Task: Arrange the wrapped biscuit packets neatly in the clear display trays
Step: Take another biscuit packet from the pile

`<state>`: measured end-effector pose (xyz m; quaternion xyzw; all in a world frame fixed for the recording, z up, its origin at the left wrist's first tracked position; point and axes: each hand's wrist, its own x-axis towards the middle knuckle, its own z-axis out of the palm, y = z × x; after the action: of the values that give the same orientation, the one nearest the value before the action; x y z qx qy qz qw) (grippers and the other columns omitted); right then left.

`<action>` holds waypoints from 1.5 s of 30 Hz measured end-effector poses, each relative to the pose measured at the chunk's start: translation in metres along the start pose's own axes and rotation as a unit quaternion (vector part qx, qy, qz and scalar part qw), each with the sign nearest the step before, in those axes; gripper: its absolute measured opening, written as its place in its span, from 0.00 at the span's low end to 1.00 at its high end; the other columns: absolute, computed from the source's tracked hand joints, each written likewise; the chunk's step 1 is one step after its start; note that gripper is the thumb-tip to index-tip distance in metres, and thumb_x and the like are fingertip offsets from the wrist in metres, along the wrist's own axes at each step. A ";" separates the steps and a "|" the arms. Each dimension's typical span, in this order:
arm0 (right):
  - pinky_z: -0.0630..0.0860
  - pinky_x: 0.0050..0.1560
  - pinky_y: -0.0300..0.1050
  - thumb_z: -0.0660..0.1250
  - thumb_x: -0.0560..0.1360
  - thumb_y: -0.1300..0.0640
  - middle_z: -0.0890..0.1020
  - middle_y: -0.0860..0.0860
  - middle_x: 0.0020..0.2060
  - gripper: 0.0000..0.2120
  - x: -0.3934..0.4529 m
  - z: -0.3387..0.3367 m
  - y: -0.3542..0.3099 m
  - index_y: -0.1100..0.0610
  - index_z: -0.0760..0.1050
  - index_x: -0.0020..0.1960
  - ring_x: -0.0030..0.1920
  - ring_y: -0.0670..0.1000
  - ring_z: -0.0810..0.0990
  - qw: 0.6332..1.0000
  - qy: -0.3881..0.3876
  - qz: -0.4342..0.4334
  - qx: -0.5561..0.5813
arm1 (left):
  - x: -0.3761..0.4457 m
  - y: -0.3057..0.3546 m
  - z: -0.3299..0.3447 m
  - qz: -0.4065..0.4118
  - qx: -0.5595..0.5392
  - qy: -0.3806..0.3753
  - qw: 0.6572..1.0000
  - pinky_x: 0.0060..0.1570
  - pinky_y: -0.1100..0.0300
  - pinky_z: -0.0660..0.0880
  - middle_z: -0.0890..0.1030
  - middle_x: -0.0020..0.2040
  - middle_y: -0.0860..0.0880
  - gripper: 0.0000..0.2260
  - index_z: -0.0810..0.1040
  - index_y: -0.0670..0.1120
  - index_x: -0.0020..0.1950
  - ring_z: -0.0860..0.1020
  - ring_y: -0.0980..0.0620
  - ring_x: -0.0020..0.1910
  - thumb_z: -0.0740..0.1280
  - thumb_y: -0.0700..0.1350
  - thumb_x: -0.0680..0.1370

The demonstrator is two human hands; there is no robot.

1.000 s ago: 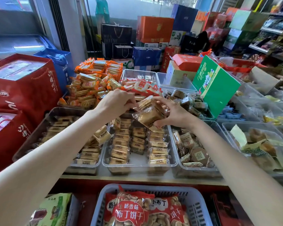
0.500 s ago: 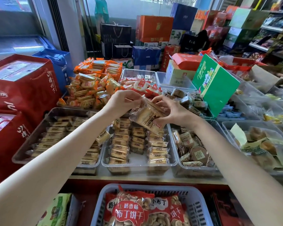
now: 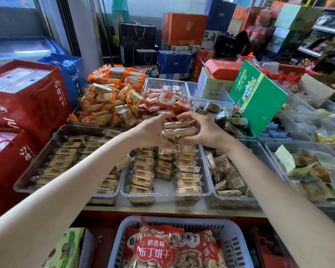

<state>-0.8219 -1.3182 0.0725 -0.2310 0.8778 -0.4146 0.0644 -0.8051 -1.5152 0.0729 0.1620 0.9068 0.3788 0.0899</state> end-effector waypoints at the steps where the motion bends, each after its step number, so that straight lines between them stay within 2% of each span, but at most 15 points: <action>1: 0.74 0.54 0.39 0.78 0.64 0.55 0.77 0.47 0.52 0.33 0.001 0.002 -0.001 0.52 0.69 0.65 0.54 0.48 0.77 1.000 0.015 -0.009 0.008 | 0.002 -0.002 0.003 -0.003 0.014 0.014 1.000 0.53 0.63 0.69 0.72 0.66 0.50 0.38 0.62 0.53 0.73 0.73 0.52 0.59 0.77 0.47 0.67; 5: 0.74 0.56 0.34 0.77 0.64 0.56 0.77 0.51 0.57 0.33 0.003 0.002 0.002 0.53 0.67 0.65 0.56 0.45 0.77 0.998 0.038 -0.023 0.052 | 0.008 -0.010 0.004 -0.035 0.018 0.045 0.998 0.59 0.59 0.68 0.74 0.64 0.47 0.36 0.67 0.48 0.71 0.72 0.50 0.61 0.77 0.49 0.66; 8: 0.75 0.54 0.35 0.74 0.68 0.56 0.78 0.50 0.54 0.22 -0.002 -0.007 0.004 0.53 0.72 0.59 0.52 0.42 0.79 0.987 0.050 -0.011 0.153 | 0.005 -0.014 -0.002 -0.047 -0.046 0.060 0.996 0.54 0.59 0.72 0.77 0.58 0.48 0.32 0.70 0.48 0.68 0.76 0.51 0.55 0.77 0.45 0.67; 10: 0.77 0.48 0.35 0.71 0.70 0.56 0.81 0.47 0.48 0.13 -0.005 -0.011 0.005 0.53 0.76 0.53 0.47 0.40 0.81 0.986 0.065 -0.006 0.155 | 0.004 -0.019 -0.006 -0.045 -0.099 0.085 0.990 0.50 0.62 0.72 0.78 0.54 0.51 0.29 0.72 0.47 0.66 0.76 0.53 0.52 0.77 0.42 0.67; 12: 0.78 0.48 0.37 0.71 0.70 0.56 0.83 0.47 0.45 0.08 -0.004 -0.010 0.007 0.53 0.79 0.50 0.45 0.42 0.82 0.990 0.070 -0.007 0.119 | 0.004 -0.020 -0.007 -0.038 -0.124 0.100 0.987 0.47 0.67 0.69 0.77 0.51 0.53 0.28 0.72 0.46 0.66 0.75 0.56 0.50 0.77 0.42 0.67; 15: 0.80 0.50 0.42 0.72 0.65 0.51 0.84 0.48 0.44 0.12 -0.001 -0.005 0.003 0.52 0.80 0.48 0.44 0.45 0.82 0.991 0.074 -0.014 0.107 | 0.006 -0.021 -0.008 -0.038 -0.142 0.105 0.984 0.44 0.71 0.69 0.78 0.54 0.51 0.28 0.72 0.45 0.66 0.75 0.57 0.50 0.76 0.42 0.68; 20: 0.81 0.51 0.48 0.74 0.66 0.57 0.84 0.55 0.41 0.06 0.004 -0.004 0.005 0.54 0.81 0.43 0.44 0.55 0.84 0.988 0.096 0.014 0.124 | 0.003 -0.026 -0.007 -0.042 -0.167 0.098 0.980 0.40 0.75 0.71 0.78 0.51 0.53 0.28 0.72 0.44 0.65 0.76 0.61 0.45 0.76 0.40 0.67; 23: 0.81 0.47 0.52 0.73 0.71 0.60 0.84 0.52 0.37 0.03 0.009 0.002 0.004 0.54 0.81 0.40 0.39 0.53 0.84 0.989 0.149 0.022 -0.013 | 0.004 -0.026 -0.005 -0.054 -0.136 0.103 0.984 0.54 0.61 0.74 0.78 0.55 0.51 0.29 0.72 0.45 0.66 0.77 0.53 0.52 0.77 0.43 0.67; 25: 0.82 0.43 0.50 0.70 0.73 0.62 0.82 0.50 0.36 0.03 0.010 0.006 0.001 0.56 0.79 0.41 0.36 0.51 0.82 0.982 0.179 0.017 -0.050 | 0.005 -0.028 -0.001 -0.069 -0.129 0.108 0.983 0.58 0.54 0.74 0.78 0.57 0.49 0.29 0.72 0.47 0.66 0.77 0.50 0.55 0.77 0.46 0.67; 30: 0.82 0.39 0.51 0.70 0.73 0.66 0.83 0.55 0.37 0.03 0.007 0.017 0.002 0.60 0.79 0.42 0.36 0.53 0.84 0.968 0.216 0.065 0.111 | 0.000 -0.031 0.013 -0.097 -0.210 0.104 0.967 0.42 0.66 0.79 0.79 0.54 0.48 0.27 0.73 0.44 0.65 0.80 0.54 0.45 0.76 0.44 0.68; 33: 0.82 0.43 0.45 0.70 0.71 0.68 0.84 0.56 0.39 0.05 0.003 0.009 0.002 0.60 0.80 0.43 0.39 0.51 0.84 0.962 0.156 0.078 0.209 | -0.002 -0.038 0.012 -0.112 -0.237 0.107 0.959 0.48 0.59 0.80 0.80 0.54 0.47 0.28 0.73 0.43 0.64 0.82 0.52 0.47 0.77 0.44 0.67; 36: 0.80 0.51 0.44 0.73 0.70 0.65 0.84 0.53 0.43 0.08 0.004 0.001 0.004 0.57 0.81 0.47 0.45 0.51 0.84 0.991 0.081 0.082 0.074 | -0.002 -0.042 0.012 -0.118 -0.223 0.115 0.961 0.55 0.52 0.78 0.80 0.54 0.48 0.29 0.74 0.45 0.64 0.81 0.50 0.51 0.78 0.46 0.65; 39: 0.78 0.53 0.46 0.73 0.71 0.63 0.84 0.51 0.41 0.04 0.008 0.003 0.002 0.58 0.83 0.46 0.45 0.51 0.83 0.992 0.091 0.063 -0.063 | -0.003 -0.041 0.016 -0.124 -0.270 0.110 0.949 0.49 0.58 0.80 0.80 0.53 0.47 0.26 0.73 0.44 0.64 0.81 0.51 0.48 0.76 0.43 0.67; 41: 0.80 0.49 0.47 0.70 0.73 0.65 0.84 0.53 0.38 0.03 0.005 0.006 0.002 0.59 0.81 0.43 0.41 0.52 0.83 0.991 0.112 0.065 -0.018 | -0.005 -0.039 0.017 -0.124 -0.287 0.105 0.944 0.47 0.60 0.80 0.80 0.54 0.46 0.27 0.72 0.44 0.64 0.82 0.51 0.47 0.76 0.42 0.68; 45: 0.80 0.35 0.38 0.64 0.77 0.68 0.82 0.55 0.35 0.07 0.003 0.019 -0.003 0.61 0.76 0.41 0.31 0.48 0.82 0.945 0.150 0.137 0.256 | -0.004 -0.036 0.013 -0.094 -0.211 0.137 0.963 0.53 0.55 0.77 0.77 0.55 0.51 0.29 0.71 0.46 0.66 0.78 0.53 0.52 0.76 0.45 0.67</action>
<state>-0.8181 -1.3343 0.0630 -0.0189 0.7649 -0.6422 0.0453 -0.8061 -1.5325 0.0382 0.0003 0.8212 0.5697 0.0322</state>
